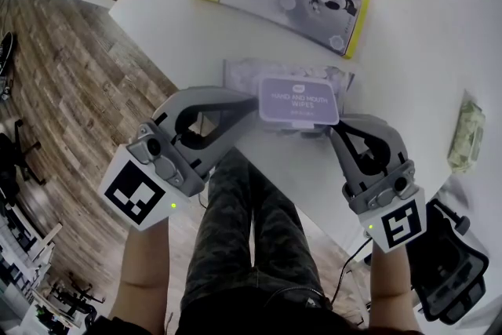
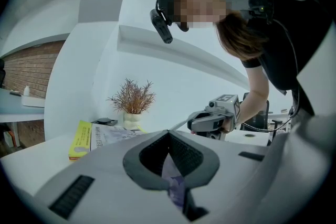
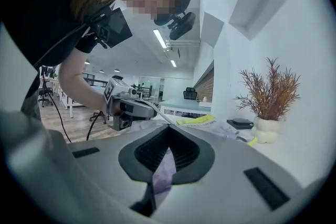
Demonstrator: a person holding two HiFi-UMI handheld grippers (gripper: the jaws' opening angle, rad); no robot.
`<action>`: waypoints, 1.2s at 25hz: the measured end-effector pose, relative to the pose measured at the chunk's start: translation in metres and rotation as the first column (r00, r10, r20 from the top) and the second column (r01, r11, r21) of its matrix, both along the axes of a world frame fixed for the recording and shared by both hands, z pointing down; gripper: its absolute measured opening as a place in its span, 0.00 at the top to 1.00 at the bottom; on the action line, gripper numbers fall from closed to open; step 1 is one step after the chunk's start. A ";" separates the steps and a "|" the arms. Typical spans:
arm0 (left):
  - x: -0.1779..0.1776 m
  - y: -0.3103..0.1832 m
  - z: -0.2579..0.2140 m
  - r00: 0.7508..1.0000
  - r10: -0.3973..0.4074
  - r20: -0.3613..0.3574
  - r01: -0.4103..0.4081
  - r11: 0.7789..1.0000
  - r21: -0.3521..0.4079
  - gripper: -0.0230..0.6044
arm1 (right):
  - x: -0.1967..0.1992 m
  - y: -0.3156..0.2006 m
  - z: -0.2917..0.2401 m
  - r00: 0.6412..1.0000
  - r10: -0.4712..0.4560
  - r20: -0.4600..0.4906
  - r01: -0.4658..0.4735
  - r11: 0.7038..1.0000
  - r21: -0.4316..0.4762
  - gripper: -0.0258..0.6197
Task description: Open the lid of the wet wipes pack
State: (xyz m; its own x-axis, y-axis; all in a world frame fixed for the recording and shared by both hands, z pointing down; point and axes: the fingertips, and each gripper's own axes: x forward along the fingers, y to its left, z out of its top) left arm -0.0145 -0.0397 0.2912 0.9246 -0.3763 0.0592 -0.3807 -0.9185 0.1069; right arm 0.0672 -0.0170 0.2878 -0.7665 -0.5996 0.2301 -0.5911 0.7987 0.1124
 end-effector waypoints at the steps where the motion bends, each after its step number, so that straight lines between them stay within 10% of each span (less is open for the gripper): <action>1: 0.000 -0.001 0.001 1.000 0.000 0.002 0.000 1.000 -0.001 0.94 | 0.000 -0.001 0.000 1.000 0.001 0.001 -0.001 1.000 0.001 0.93; 30: -0.003 -0.013 0.003 1.000 -0.026 0.008 0.026 1.000 0.005 0.94 | 0.000 -0.015 -0.002 0.999 0.022 0.034 -0.022 1.000 -0.001 0.93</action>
